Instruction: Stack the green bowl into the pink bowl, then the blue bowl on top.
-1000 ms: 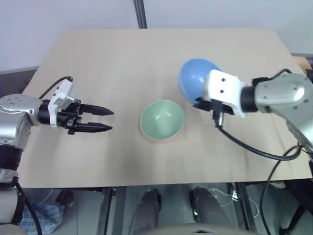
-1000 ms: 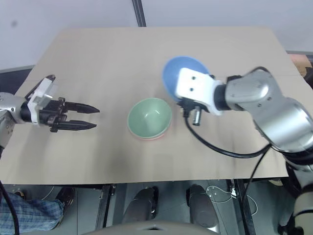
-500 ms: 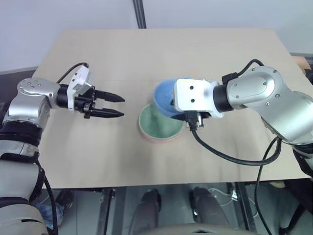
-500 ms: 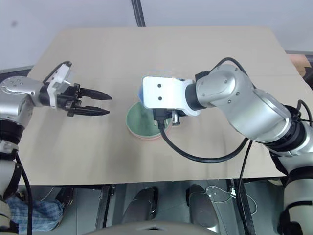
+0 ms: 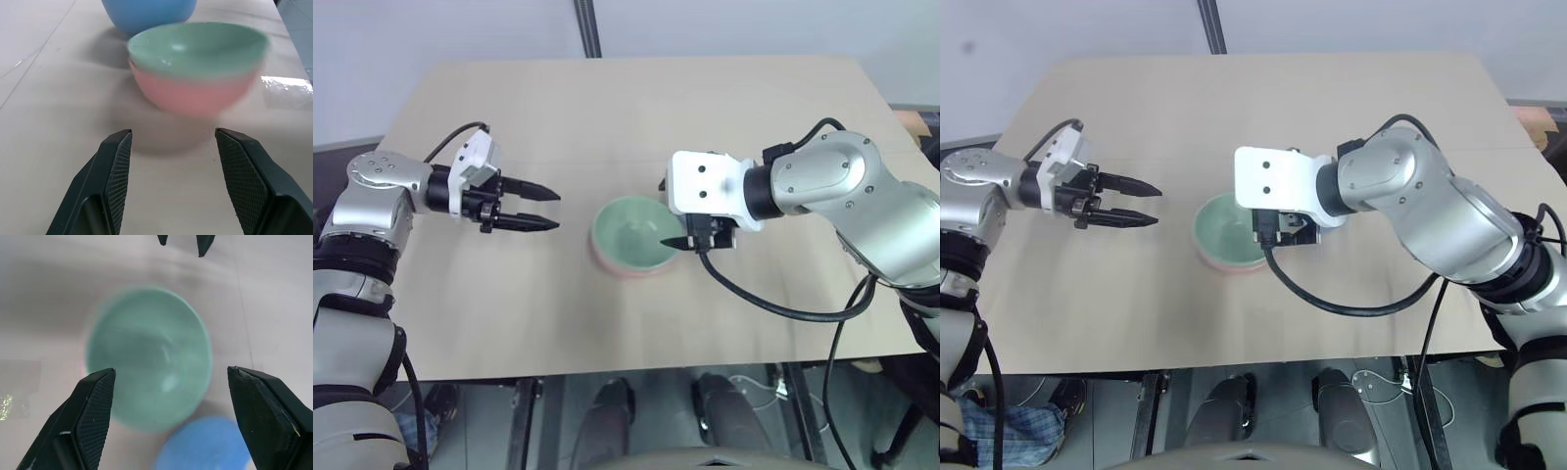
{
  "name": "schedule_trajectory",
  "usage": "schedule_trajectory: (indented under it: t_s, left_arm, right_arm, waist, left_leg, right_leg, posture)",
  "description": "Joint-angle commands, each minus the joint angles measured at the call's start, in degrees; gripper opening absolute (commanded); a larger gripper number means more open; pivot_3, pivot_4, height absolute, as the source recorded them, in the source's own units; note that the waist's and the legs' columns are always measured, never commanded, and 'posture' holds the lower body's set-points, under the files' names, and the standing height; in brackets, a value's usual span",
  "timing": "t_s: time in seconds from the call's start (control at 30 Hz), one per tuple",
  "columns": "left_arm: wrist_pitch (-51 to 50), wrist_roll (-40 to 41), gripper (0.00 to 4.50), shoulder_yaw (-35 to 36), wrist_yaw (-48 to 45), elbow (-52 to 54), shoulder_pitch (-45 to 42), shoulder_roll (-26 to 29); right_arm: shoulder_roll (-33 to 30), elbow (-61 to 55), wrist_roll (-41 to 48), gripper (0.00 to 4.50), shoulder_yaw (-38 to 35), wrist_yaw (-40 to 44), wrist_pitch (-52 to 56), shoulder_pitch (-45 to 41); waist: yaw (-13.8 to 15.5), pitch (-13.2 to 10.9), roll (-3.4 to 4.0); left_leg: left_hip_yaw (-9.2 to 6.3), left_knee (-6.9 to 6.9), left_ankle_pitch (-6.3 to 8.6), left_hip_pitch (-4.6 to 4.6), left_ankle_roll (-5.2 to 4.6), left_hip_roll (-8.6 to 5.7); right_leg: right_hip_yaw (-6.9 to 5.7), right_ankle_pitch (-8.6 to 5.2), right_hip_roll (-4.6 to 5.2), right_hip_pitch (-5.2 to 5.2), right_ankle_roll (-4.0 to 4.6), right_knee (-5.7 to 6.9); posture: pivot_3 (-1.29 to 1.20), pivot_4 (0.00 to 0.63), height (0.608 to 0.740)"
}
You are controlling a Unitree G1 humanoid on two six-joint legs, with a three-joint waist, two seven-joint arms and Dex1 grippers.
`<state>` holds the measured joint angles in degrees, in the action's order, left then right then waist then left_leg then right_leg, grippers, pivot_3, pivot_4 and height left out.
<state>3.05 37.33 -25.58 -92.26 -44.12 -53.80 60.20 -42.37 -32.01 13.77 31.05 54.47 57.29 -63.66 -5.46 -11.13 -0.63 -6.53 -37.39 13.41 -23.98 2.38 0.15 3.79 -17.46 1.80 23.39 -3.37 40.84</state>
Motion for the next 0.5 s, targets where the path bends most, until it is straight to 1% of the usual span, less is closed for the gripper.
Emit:
schedule_trajectory:
  t_s: [0.03,0.17,0.27,0.5]
  left_arm:
    - [1.3,0.7,2.89,-0.1,-0.2,-0.4,-1.2,0.9]
    - [1.6,1.2,2.89,-0.3,-0.2,0.2,-0.1,1.2]
    - [1.4,1.9,2.89,-0.1,-0.2,0.9,0.8,1.5]
    - [1.4,2.2,2.89,0.0,-0.2,1.0,1.3,2.1]
  right_arm:
    - [-0.8,0.8,-1.4,3.83,-2.1,-0.8,-0.2,0.3]
    - [-2.1,3.6,-2.8,3.83,-2.1,-2.1,1.5,3.2]
    - [-3.8,5.1,-5.6,3.83,-0.7,-3.0,-0.2,6.0]
    - [-4.3,2.1,-5.3,3.83,0.4,-1.3,1.5,9.4]
  waist:
    - [0.0,0.0,0.00]
    - [0.1,0.0,-0.01]
    - [0.1,0.0,0.00]
    - [-0.1,0.0,0.00]
  left_leg:
    - [0.00,0.00,0.00,0.00,0.00,0.00]
    - [0.00,-0.01,0.00,0.00,0.00,-0.01]
    - [0.00,-0.01,0.00,0.00,0.00,-0.02]
    - [-0.01,-0.01,0.00,-0.01,0.00,0.01]
  right_leg:
    - [0.00,0.00,0.00,0.00,0.00,0.00]
    - [0.00,0.00,0.00,0.00,0.00,0.00]
    - [0.00,0.00,0.01,0.00,0.00,0.00]
    - [0.01,0.00,-0.02,0.01,0.00,0.02]
  posture:
    - [0.00,0.150,0.740]
    - [0.00,0.150,0.740]
    - [0.00,0.150,0.740]
    - [0.00,0.150,0.740]
